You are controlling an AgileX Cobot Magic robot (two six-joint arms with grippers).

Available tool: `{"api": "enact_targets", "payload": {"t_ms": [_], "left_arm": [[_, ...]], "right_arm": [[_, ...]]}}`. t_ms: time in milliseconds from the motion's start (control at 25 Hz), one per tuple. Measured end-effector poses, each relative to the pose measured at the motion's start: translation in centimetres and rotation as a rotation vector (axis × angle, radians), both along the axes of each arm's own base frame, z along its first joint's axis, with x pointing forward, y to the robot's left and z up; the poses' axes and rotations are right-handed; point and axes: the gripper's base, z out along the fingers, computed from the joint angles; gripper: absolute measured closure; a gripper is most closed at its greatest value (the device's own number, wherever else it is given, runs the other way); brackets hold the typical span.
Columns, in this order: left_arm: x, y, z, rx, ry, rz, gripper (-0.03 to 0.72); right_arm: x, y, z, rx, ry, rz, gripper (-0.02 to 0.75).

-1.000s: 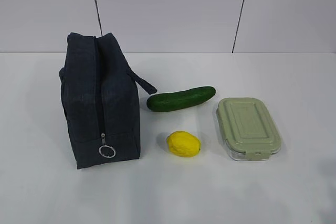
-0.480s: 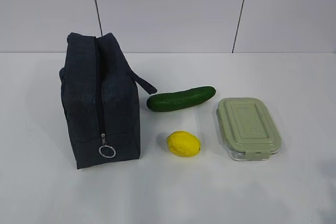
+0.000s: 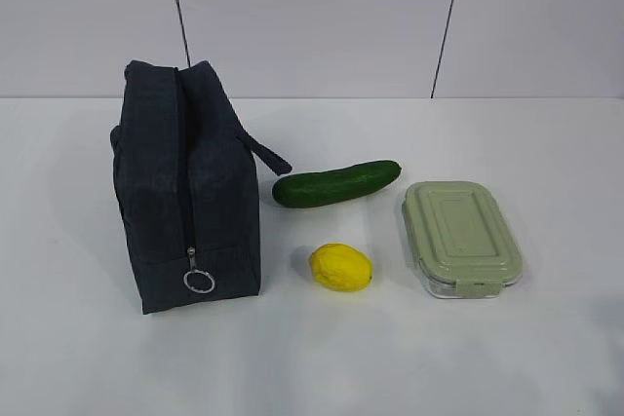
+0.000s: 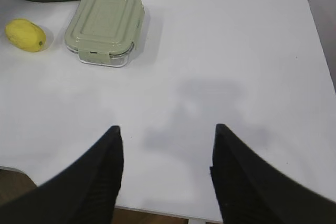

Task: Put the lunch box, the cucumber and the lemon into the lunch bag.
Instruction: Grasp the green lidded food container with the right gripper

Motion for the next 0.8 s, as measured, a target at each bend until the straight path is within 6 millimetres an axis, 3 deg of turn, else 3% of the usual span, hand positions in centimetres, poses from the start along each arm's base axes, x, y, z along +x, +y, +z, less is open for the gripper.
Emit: {"api": "enact_targets", "payload": {"t_ms": [800], "left_arm": [[0.00, 0.00, 0.00, 0.000, 0.000, 0.000, 0.223]], "right_arm": [[0.00, -0.02, 0.00, -0.001, 0.000, -0.001, 0.303]]}}
